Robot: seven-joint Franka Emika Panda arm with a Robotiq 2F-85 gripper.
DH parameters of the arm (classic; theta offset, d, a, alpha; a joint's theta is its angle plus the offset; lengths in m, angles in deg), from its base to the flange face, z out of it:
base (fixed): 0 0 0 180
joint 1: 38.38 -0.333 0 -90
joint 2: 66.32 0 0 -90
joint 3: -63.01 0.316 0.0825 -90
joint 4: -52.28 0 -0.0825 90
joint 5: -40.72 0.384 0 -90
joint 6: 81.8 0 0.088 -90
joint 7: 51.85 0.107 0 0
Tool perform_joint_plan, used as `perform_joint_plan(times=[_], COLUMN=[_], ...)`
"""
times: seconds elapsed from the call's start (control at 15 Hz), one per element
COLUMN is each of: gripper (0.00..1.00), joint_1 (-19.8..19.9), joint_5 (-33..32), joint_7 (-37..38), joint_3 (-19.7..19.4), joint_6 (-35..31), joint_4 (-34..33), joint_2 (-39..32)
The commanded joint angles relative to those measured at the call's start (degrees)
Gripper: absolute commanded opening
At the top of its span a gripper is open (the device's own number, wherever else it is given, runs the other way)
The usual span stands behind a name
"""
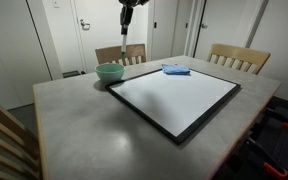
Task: Take the marker out of the bowl and use it to write on the board
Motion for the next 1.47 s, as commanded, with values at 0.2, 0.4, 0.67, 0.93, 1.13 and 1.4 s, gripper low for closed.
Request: perform_joint_plan(times=[0.2,0.4,0.67,0.93,1.13,1.4], gripper=[0.05,0.05,0.05,0.05,0.05,0.05], joint_1=[-1.63,-2.59,-3.23,-4.31,-6.22,-10.17], joint_5=[-2.87,-4.66,-4.9,-5.33,-6.32,-8.21], joint_7=[9.42,11.28,11.85,11.81,12.56,15.79], joint_3=[-3.36,-4.62,-5.79,-7.04,-9.07,-12.45], joint_6=[7.73,6.0,2.97,-1.96,-7.32,-13.94], joint_4=[2.24,3.58,6.26,10.91,16.38,25.93], joint_2=[3.6,4.48,5.23,6.1,7.2,10.52])
